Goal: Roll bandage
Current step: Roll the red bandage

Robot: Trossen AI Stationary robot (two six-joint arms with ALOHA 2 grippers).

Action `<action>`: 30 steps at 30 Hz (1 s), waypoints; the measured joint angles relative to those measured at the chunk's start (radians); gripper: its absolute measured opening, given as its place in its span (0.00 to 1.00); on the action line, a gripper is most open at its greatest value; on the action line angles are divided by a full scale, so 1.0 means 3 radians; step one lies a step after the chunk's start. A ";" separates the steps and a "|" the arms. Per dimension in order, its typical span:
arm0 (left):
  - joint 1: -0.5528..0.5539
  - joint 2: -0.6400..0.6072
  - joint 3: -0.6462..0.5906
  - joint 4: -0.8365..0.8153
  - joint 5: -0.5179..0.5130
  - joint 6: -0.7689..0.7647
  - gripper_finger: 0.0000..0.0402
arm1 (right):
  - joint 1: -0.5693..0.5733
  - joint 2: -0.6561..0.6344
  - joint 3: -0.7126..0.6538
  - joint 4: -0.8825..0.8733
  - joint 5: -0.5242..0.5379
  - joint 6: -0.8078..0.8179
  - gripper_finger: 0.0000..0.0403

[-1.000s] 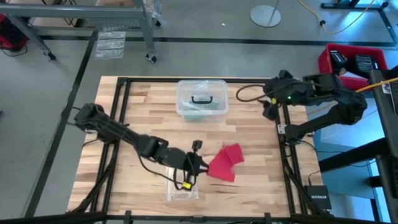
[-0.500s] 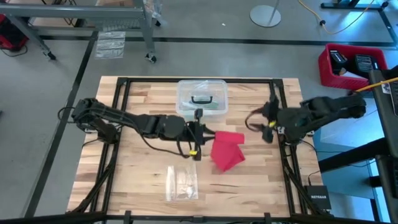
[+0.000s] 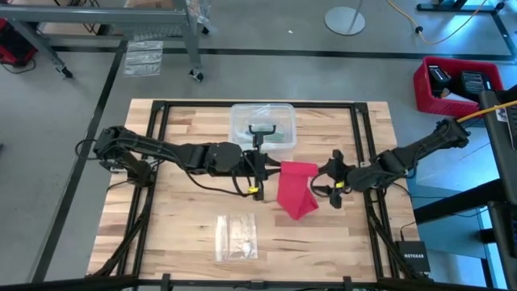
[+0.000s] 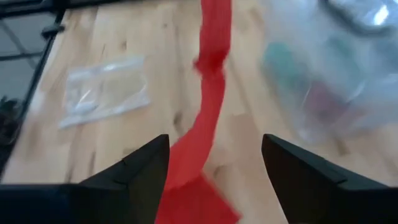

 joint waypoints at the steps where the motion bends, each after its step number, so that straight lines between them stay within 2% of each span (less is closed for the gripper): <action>1: 0.0000 0.0000 0.0000 -0.0004 0.0000 0.0008 0.03 | 0.0036 -0.0003 0.0001 -0.0046 0.0013 0.0075 0.64; 3: 0.0000 0.0000 0.0000 0.0012 0.0000 0.0043 0.03 | 0.0113 0.0012 -0.0006 -0.0020 0.0161 0.0133 0.64; 8: 0.0000 0.0000 0.0000 0.0030 0.0149 0.0109 0.03 | 0.0182 0.0150 -0.0277 0.0613 0.0606 -0.0176 0.64; 15: 0.0002 0.0002 -0.0001 0.0033 0.0154 0.0088 0.03 | 0.0182 0.0284 -0.0706 0.2088 0.0552 -0.0621 0.64; 21: 0.0004 0.0003 -0.0001 0.0138 0.0153 0.0086 0.03 | 0.0173 0.0540 -0.0844 0.2709 0.0700 -0.0930 0.63; 25: 0.0009 0.0003 -0.0003 0.0154 0.0154 0.0085 0.03 | 0.0173 0.0708 -0.0844 0.2935 0.0765 -0.1058 0.53; 30: 0.0017 0.0006 -0.0003 0.0188 0.0153 0.0085 0.03 | 0.0173 0.0778 -0.0844 0.2962 0.0834 -0.1201 0.23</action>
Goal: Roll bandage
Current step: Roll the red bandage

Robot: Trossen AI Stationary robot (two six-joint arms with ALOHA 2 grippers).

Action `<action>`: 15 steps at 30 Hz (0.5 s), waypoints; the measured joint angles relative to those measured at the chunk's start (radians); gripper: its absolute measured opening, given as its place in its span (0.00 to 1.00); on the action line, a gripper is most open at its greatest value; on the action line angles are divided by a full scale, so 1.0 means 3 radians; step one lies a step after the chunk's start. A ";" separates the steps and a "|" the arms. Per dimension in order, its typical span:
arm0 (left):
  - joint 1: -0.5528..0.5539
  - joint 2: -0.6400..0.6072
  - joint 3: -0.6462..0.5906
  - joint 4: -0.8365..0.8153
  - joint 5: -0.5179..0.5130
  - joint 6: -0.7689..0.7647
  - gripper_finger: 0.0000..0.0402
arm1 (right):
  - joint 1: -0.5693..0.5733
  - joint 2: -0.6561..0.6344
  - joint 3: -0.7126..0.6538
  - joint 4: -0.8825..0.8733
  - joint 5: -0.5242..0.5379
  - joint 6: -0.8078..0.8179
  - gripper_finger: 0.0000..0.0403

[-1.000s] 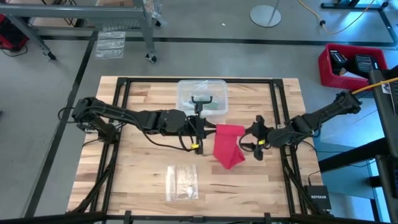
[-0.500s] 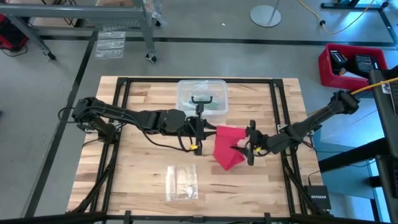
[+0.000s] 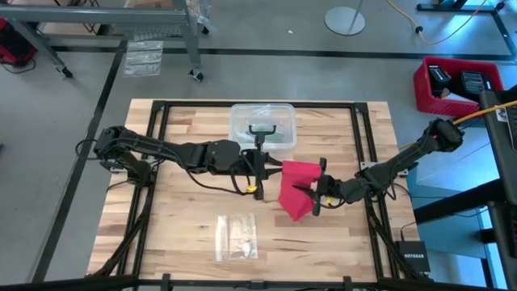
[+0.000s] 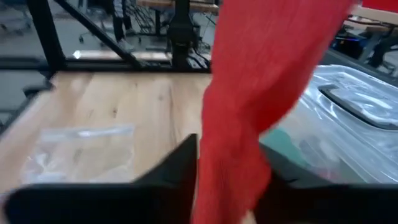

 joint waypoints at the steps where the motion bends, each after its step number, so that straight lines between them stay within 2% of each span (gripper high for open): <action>1: 0.0003 0.0000 0.0000 0.0013 0.0000 0.0002 0.03 | 0.0000 0.0000 0.0000 -0.0019 0.0004 -0.0019 0.16; 2: 0.0005 0.0000 0.0000 0.0015 0.0000 0.0021 0.03 | 0.0000 -0.0001 0.0000 -0.0014 -0.0002 -0.0026 0.09; 4: 0.0012 -0.0015 0.0000 0.0007 -0.0012 0.0089 0.03 | 0.0007 -0.0004 0.0000 0.0016 -0.0051 -0.0046 0.03; 10: 0.0158 -0.0097 -0.0001 0.0014 -0.0411 0.0296 0.03 | 0.0012 -0.0005 0.0025 0.0033 -0.0504 0.0103 0.01; 15: 0.0312 -0.0102 -0.0001 -0.0062 -0.0536 0.0501 0.03 | 0.0133 -0.0006 0.0029 0.0216 -0.0570 0.0107 0.02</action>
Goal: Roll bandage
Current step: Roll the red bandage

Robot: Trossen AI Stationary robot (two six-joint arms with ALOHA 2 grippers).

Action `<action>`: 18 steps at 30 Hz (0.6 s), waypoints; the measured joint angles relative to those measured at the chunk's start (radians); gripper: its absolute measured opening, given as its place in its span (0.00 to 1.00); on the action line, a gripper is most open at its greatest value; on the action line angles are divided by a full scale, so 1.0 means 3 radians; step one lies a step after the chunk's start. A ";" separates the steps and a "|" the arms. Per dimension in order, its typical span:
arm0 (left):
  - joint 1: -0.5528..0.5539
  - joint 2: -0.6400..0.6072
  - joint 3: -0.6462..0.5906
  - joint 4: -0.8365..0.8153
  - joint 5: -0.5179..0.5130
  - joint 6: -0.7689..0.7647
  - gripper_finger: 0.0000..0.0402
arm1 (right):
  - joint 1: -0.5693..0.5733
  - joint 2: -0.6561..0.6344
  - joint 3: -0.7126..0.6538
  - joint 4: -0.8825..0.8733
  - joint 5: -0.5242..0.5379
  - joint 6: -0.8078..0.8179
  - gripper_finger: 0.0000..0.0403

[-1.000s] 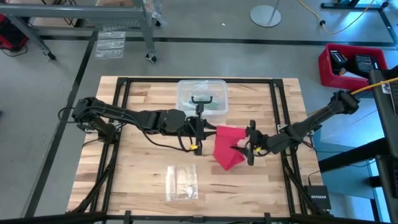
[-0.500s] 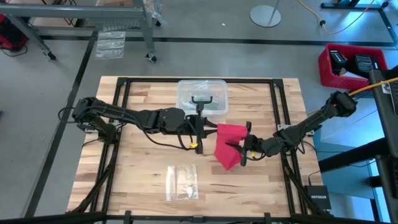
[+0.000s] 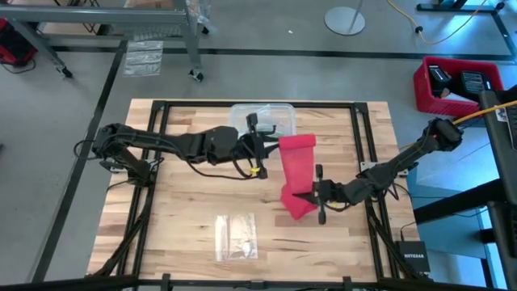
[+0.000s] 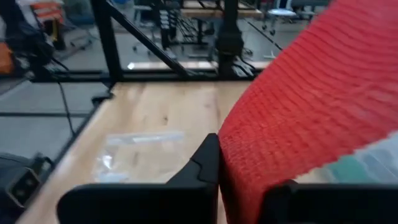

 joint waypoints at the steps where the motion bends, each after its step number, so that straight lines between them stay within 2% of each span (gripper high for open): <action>1: 0.0028 0.0000 0.0000 -0.0021 -0.0012 0.0018 0.03 | 0.0026 0.0000 0.0016 0.0013 -0.0007 -0.0016 0.01; 8: 0.0157 -0.0002 -0.0080 -0.0060 -0.0036 0.0049 0.03 | 0.0225 0.0000 0.0405 -0.0173 -0.0082 -0.0153 0.01; 18: 0.0180 0.0058 -0.0079 -0.0202 -0.0089 0.0097 0.03 | 0.0515 0.0003 0.1274 -0.0937 -0.0143 -0.0500 0.01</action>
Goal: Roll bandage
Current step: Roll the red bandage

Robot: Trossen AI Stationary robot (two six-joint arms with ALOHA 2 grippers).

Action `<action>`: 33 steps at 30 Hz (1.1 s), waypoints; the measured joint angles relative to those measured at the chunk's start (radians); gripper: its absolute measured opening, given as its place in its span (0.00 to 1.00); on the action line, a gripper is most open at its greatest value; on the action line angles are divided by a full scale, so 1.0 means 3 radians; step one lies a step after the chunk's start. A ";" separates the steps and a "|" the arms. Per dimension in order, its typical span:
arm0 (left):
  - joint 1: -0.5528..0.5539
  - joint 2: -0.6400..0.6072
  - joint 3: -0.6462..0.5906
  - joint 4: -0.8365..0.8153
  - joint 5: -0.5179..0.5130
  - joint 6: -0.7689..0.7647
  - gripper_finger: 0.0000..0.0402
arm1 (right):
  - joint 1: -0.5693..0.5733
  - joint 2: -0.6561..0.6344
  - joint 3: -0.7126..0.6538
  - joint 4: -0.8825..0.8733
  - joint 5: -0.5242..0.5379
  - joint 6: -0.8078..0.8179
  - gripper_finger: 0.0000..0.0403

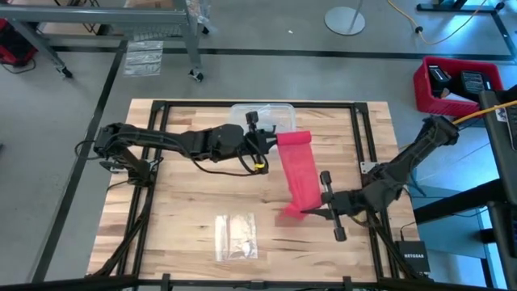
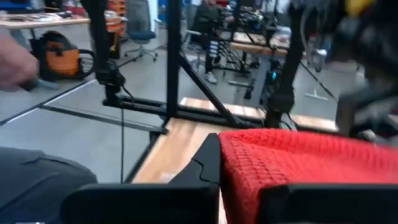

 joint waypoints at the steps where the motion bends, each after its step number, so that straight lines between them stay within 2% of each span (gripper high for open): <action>1: -0.0001 0.0026 0.0000 0.0018 -0.0001 0.0000 0.03 | 0.0023 0.0000 0.0066 -0.0018 -0.0002 -0.0042 0.01; 14: -0.0210 0.0320 0.0005 0.0029 -0.0039 0.0020 0.03 | 0.0081 0.0003 0.0510 -0.0075 0.0033 -0.0466 0.01; 33: -0.0712 0.0676 0.0018 0.0163 -0.0091 0.0345 0.03 | 0.0080 0.0005 0.1314 -0.0282 0.0778 -0.0766 0.01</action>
